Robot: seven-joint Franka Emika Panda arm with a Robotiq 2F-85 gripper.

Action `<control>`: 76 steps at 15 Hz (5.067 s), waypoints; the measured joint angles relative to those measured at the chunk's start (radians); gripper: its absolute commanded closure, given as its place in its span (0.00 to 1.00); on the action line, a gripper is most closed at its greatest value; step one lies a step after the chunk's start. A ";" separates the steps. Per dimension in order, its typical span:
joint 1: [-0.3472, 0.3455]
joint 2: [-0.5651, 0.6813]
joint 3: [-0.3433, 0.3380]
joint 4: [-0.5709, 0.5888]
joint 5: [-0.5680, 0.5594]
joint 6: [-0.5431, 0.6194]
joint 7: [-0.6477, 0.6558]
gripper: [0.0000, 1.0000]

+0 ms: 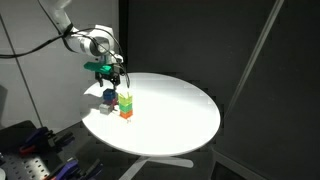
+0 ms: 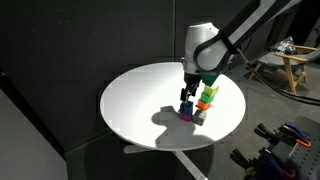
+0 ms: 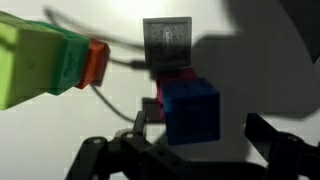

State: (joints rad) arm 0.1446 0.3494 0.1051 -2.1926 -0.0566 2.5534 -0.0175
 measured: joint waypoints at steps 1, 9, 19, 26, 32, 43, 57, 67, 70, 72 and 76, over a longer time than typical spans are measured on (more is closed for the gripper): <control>0.000 0.003 0.000 0.005 0.000 0.000 0.000 0.00; 0.001 0.035 -0.005 0.032 -0.018 0.000 0.009 0.00; 0.005 0.060 -0.010 0.046 -0.033 0.000 0.012 0.00; 0.012 0.069 -0.015 0.047 -0.033 0.000 0.012 0.00; 0.014 0.076 -0.023 0.048 -0.038 0.000 0.016 0.51; 0.023 0.071 -0.030 0.072 -0.061 -0.001 0.034 0.69; 0.023 0.002 -0.036 0.060 -0.072 -0.079 0.036 0.69; 0.018 -0.082 -0.036 -0.054 -0.072 -0.076 0.036 0.69; 0.011 -0.099 -0.037 -0.086 -0.073 -0.071 0.035 0.69; 0.009 -0.108 -0.039 -0.105 -0.073 -0.069 0.035 0.69; 0.008 -0.122 -0.043 -0.140 -0.087 -0.060 0.035 0.69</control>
State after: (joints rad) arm 0.1526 0.2272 0.0625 -2.3328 -0.1441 2.4938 0.0176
